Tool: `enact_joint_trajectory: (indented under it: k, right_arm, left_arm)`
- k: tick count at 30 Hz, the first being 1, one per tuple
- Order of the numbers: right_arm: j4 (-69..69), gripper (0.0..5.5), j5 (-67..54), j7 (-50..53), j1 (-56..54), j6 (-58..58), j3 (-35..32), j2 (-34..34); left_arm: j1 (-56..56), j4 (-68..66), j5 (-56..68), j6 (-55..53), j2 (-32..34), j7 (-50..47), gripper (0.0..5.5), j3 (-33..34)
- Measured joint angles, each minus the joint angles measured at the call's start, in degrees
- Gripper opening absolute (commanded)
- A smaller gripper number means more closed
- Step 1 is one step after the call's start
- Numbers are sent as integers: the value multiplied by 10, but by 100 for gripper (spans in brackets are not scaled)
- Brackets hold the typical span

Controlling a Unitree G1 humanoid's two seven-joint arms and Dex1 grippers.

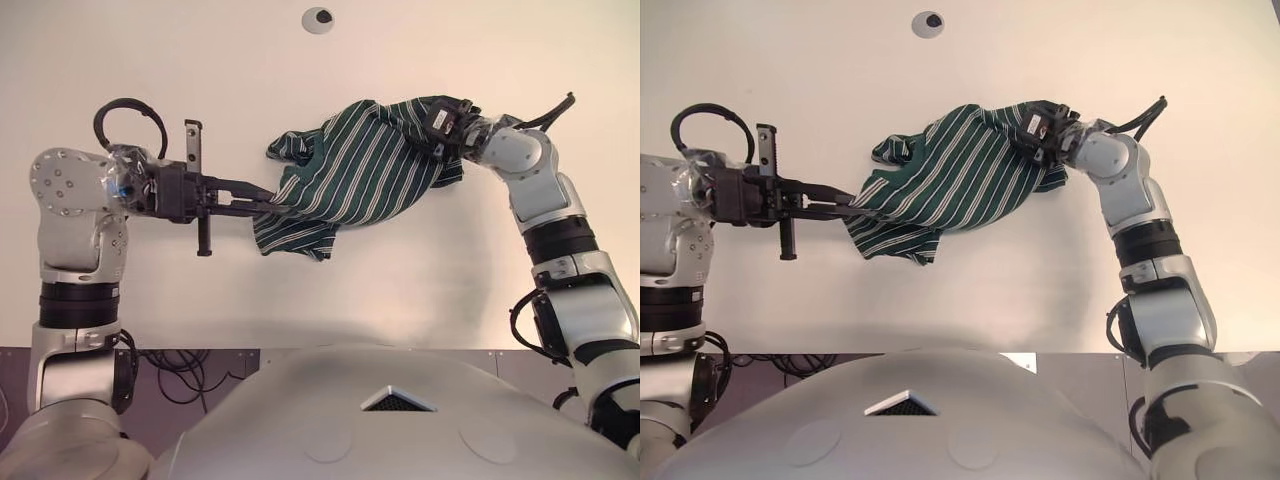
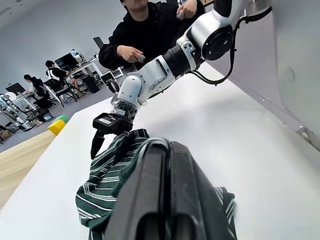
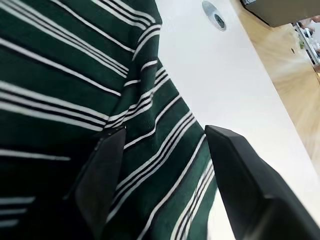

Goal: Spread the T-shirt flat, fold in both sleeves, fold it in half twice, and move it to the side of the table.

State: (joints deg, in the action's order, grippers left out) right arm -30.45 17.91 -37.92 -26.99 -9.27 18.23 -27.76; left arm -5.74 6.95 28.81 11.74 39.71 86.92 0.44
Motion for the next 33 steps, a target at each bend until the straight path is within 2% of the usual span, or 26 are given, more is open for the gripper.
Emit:
enact_joint_trajectory:
  k: [2,4,7,11,12,16,18,27,33]
  right_arm:
    - [36,291,0,-36,11,-1,15,-17]
    - [141,291,-40,-101,74,17,16,-59]
    - [320,291,-129,-163,195,124,-2,-94]
    - [500,291,-214,-190,317,254,-11,-108]
    - [540,291,-229,-177,323,280,-42,-112]
    - [565,291,-296,-131,294,346,-129,-105]
    - [564,291,-338,-121,284,373,-145,-84]
    - [528,291,-415,-95,267,454,-128,-26]
    - [478,291,-420,-72,257,472,-71,5]
  left_arm:
    - [-7,-20,-27,23,5,-11,4,4]
    - [-41,-97,-98,76,9,-61,4,12]
    - [-124,-227,-189,161,11,-150,4,23]
    - [-152,-272,-209,208,10,-170,4,13]
    - [-150,-270,-207,212,9,-165,4,3]
    - [-127,-238,-157,202,9,-126,4,-18]
    - [-122,-223,-141,190,10,-111,4,-26]
    - [-109,-203,-123,174,18,-95,4,-35]
    - [-105,-188,-119,172,22,-95,4,-35]
